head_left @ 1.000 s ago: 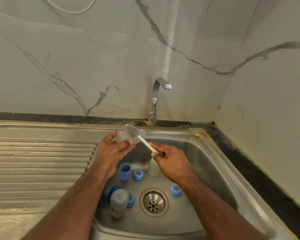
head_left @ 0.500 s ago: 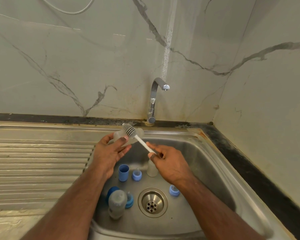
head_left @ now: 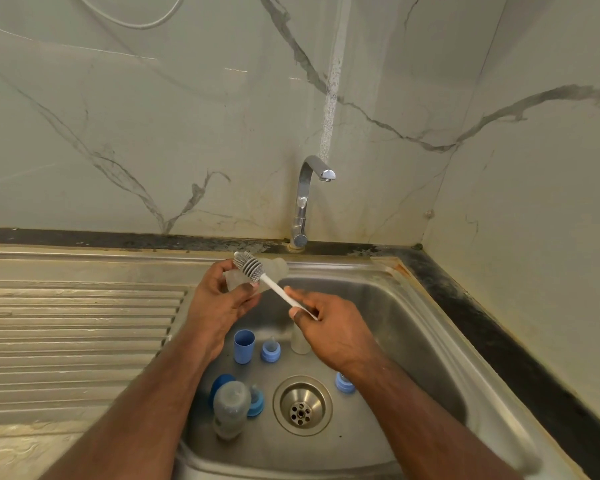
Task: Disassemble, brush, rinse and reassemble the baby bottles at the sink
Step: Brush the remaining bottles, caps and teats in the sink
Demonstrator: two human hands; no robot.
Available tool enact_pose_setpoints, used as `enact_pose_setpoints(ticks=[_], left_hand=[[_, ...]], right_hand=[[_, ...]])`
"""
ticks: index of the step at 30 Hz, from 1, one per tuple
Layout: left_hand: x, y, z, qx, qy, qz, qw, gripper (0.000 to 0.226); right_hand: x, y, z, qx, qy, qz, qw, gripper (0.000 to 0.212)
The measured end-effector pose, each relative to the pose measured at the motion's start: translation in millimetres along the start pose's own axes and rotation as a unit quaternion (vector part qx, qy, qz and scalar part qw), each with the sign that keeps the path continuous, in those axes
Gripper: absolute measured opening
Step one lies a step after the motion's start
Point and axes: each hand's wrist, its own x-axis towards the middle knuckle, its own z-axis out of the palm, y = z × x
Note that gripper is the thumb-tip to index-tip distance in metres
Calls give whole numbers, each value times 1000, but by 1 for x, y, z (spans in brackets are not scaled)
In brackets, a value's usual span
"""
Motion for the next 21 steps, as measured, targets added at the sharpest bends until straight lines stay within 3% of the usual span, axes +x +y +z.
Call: enact_pose_setpoints(ticks=[5,9,14,21], left_hand=[[3,-8,-3,112,34,26,993,60],[3,-8,-1,181,30,59,981,56],[2,-5,-4,183,12,66,981,62],[1,-3,-4,165,18,65,984,62]], right_hand=[[8,12,-12,-41,42,56,997,41],[3,5,-4,-3,4,22,1000,40],[11,19,-14,-40,33,69,996,40],[9,12,-8,-6,11,40,999,39]])
